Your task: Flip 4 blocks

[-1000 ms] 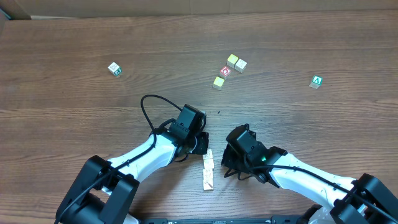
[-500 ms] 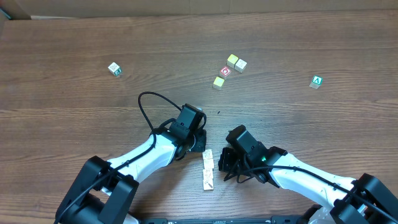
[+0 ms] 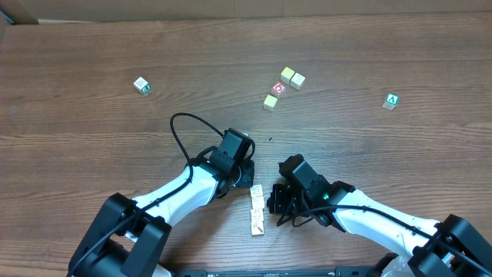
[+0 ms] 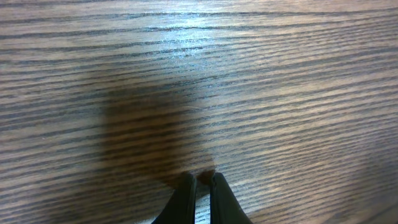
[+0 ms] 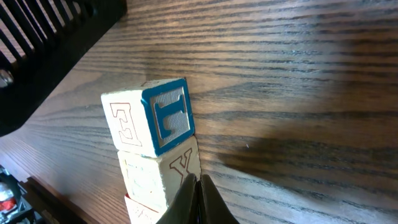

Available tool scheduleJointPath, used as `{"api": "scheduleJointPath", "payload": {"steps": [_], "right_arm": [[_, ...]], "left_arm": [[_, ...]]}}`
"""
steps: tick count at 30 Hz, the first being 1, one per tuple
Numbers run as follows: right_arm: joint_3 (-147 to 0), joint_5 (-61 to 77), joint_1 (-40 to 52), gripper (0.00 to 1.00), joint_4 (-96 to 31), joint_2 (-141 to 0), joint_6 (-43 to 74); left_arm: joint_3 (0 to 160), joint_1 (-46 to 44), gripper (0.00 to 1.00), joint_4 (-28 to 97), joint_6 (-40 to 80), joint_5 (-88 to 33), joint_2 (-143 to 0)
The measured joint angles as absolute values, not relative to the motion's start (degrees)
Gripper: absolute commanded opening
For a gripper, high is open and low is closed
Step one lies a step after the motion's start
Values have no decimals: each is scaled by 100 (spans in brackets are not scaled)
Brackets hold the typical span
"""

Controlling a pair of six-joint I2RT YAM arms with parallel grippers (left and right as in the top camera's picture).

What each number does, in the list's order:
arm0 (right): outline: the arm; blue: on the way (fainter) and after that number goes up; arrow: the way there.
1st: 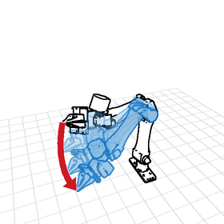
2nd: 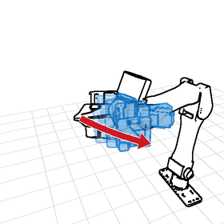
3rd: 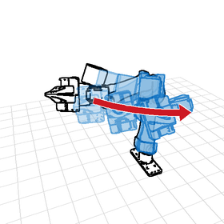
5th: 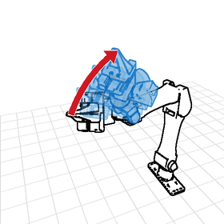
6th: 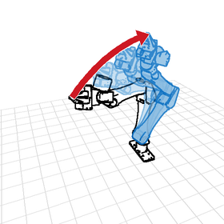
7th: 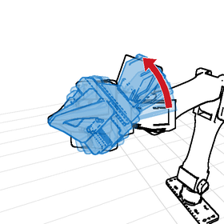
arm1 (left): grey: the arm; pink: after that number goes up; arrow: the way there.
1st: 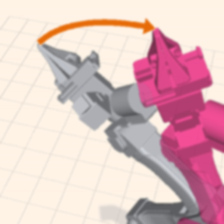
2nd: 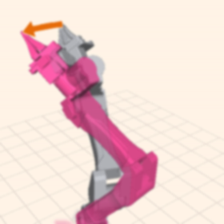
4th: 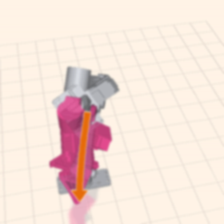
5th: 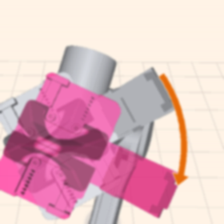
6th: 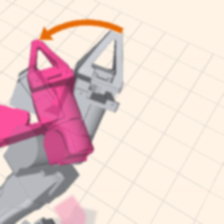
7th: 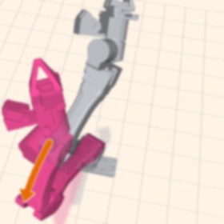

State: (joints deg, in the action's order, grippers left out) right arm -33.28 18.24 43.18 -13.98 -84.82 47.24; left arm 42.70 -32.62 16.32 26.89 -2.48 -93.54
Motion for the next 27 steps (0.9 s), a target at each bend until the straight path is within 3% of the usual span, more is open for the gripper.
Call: {"api": "scheduleJointPath", "payload": {"steps": [27], "right_arm": [[-3328,1929,4434,4,-1221,-8482,4541]], "left_arm": [[4274,-3262,5,1656,2689,-228,-9354]]}}
